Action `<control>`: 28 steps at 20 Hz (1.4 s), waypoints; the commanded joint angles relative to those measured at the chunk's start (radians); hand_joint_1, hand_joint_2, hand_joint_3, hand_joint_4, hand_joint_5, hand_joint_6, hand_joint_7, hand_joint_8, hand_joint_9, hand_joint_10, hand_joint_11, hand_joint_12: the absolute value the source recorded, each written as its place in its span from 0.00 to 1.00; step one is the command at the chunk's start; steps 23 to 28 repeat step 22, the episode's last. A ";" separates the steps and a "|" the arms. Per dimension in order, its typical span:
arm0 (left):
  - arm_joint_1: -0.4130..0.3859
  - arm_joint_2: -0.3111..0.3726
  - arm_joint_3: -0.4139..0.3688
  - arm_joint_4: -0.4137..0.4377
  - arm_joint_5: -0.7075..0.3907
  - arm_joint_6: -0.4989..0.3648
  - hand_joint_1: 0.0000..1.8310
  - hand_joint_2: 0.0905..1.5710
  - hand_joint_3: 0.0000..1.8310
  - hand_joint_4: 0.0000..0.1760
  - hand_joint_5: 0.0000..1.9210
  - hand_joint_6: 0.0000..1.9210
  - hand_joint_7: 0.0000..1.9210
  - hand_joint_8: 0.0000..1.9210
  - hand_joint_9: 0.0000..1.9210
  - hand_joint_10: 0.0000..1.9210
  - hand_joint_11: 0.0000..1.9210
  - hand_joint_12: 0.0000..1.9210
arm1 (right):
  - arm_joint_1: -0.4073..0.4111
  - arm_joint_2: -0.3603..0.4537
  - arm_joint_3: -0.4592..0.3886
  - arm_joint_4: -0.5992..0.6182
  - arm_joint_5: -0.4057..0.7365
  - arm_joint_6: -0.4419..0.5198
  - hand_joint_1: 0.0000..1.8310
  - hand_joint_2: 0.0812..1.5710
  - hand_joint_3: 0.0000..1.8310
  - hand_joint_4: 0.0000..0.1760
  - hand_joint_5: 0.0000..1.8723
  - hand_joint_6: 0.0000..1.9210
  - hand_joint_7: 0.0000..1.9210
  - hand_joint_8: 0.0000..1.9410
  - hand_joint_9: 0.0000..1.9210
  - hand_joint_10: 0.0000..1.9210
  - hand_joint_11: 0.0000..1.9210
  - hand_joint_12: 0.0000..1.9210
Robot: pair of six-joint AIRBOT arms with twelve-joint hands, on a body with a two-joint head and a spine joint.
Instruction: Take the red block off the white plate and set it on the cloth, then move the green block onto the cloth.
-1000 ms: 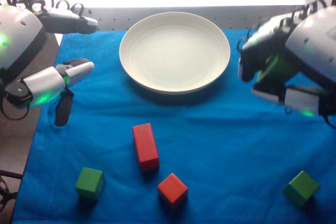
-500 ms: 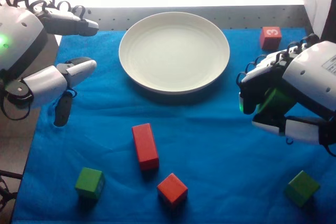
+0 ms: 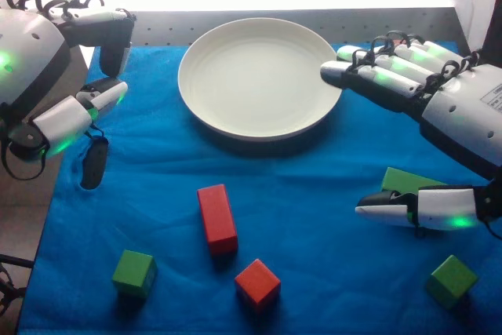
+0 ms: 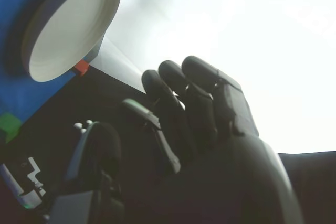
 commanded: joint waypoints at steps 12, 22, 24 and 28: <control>-0.021 0.024 -0.008 0.050 -0.241 0.000 0.37 0.77 0.00 0.00 0.38 0.01 0.36 0.00 0.33 0.08 0.07 0.60 | -0.008 0.087 -0.003 0.069 -0.487 0.005 0.57 0.63 0.00 0.00 0.02 0.36 0.14 0.09 0.00 0.40 0.00 0.64; -0.032 0.066 -0.018 0.103 -0.503 -0.052 0.28 0.80 0.00 0.11 0.24 0.00 0.33 0.00 0.39 0.04 0.21 0.52 | 0.007 0.123 -0.011 0.117 -0.743 -0.036 0.30 0.86 0.00 0.00 0.00 0.59 0.02 0.59 0.04 0.70 0.00 0.85; -0.032 0.066 -0.018 0.103 -0.503 -0.052 0.28 0.80 0.00 0.11 0.24 0.00 0.33 0.00 0.39 0.04 0.21 0.52 | 0.007 0.123 -0.011 0.117 -0.743 -0.036 0.30 0.86 0.00 0.00 0.00 0.59 0.02 0.59 0.04 0.70 0.00 0.85; -0.032 0.066 -0.018 0.103 -0.503 -0.052 0.28 0.80 0.00 0.11 0.24 0.00 0.33 0.00 0.39 0.04 0.21 0.52 | 0.007 0.123 -0.011 0.117 -0.743 -0.036 0.30 0.86 0.00 0.00 0.00 0.59 0.02 0.59 0.04 0.70 0.00 0.85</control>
